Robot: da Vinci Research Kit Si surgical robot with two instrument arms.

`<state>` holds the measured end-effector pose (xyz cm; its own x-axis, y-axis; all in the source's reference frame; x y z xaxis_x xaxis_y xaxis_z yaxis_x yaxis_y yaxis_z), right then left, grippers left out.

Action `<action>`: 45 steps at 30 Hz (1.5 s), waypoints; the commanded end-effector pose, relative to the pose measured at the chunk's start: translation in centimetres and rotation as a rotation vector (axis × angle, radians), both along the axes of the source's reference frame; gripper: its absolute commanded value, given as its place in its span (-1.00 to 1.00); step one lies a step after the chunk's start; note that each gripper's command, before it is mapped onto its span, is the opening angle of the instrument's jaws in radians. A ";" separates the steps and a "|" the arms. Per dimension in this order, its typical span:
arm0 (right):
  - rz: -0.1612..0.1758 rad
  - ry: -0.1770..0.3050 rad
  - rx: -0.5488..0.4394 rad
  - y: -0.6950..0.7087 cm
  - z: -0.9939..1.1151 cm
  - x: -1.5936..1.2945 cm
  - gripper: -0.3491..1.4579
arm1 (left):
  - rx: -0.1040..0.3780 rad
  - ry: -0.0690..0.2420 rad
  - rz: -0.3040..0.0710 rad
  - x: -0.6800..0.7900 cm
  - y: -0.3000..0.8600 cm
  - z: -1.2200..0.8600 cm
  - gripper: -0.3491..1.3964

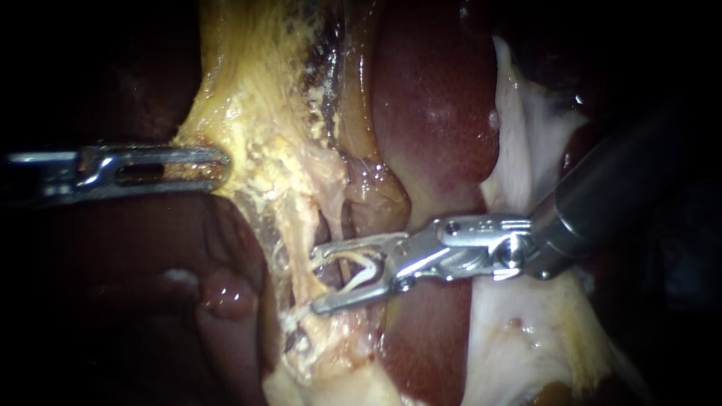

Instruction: Clipping second clip left tube

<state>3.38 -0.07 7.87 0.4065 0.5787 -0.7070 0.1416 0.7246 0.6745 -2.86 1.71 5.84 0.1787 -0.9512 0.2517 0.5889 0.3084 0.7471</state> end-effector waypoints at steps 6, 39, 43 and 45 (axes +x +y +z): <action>-0.012 0.004 0.018 -0.06 0.06 0.07 -0.12 | -0.005 0.001 0.003 -0.01 -0.01 -0.01 -1.00; -0.029 0.053 0.143 0.02 0.08 0.15 -0.11 | -0.005 0.003 -0.001 -0.05 -0.03 -0.05 -1.00; -0.043 0.074 0.173 0.01 0.08 0.18 -0.12 | -0.005 0.004 -0.001 -0.05 -0.03 -0.05 -1.00; -0.045 0.092 0.187 0.01 0.07 0.18 -0.12 | -0.005 0.004 -0.001 -0.06 -0.03 -0.05 -1.00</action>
